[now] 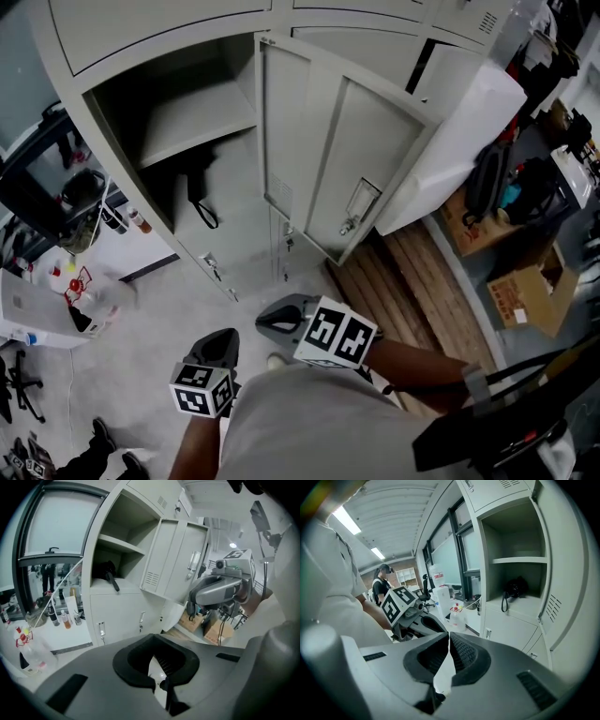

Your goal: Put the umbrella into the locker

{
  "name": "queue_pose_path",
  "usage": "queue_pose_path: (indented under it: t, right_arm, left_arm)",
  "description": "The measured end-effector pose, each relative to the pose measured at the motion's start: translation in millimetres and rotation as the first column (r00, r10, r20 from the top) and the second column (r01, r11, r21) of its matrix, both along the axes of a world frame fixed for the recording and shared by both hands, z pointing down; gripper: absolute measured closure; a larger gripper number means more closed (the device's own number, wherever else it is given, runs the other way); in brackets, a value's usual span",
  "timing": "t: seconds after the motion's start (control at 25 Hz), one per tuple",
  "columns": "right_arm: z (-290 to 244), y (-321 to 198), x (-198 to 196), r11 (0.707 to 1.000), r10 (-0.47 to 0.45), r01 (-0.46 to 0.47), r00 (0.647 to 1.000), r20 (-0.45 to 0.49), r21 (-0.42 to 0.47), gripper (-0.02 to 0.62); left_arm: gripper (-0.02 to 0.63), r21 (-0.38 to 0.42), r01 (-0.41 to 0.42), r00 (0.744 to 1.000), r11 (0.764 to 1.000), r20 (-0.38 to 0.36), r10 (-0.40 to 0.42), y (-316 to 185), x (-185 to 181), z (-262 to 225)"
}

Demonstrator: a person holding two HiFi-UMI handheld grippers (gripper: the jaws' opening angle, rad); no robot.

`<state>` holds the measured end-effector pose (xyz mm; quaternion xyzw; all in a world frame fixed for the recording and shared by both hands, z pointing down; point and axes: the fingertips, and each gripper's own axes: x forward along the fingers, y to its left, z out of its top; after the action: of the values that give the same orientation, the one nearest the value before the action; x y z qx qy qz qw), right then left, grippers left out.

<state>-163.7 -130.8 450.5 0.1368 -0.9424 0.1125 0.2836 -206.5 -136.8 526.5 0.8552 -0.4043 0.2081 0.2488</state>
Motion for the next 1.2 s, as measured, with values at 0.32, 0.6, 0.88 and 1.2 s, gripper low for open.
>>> queue_pose_path:
  t: [0.32, 0.6, 0.88, 1.2]
  right_arm:
    - [-2.8, 3.1, -0.8, 0.999, 0.013, -0.014, 1.000, 0.012, 0.034, 0.578]
    - [0.8, 8.3, 8.5, 0.998, 0.047, -0.048, 0.999, 0.020, 0.032, 0.578]
    - [-0.6, 3.4, 23.2, 0.996, 0.079, -0.080, 0.996, 0.036, 0.031, 0.578]
    - [-6.3, -14.1, 65.7, 0.992, 0.114, -0.115, 0.993, 0.029, 0.041, 0.578]
  left_arm:
    - [0.597, -0.013, -0.008, 1.000, 1.000, 0.004, 0.008, 4.4, 0.5, 10.1]
    - [0.597, -0.014, -0.012, 1.000, 1.000, 0.008, 0.012, 4.9, 2.1, 16.1]
    - [0.597, -0.011, -0.009, 1.000, 1.000, 0.018, 0.009, -4.4, 5.5, 16.0]
    - [0.595, 0.024, 0.026, 0.999, 0.999, 0.035, -0.027, -41.4, 24.9, 8.4]
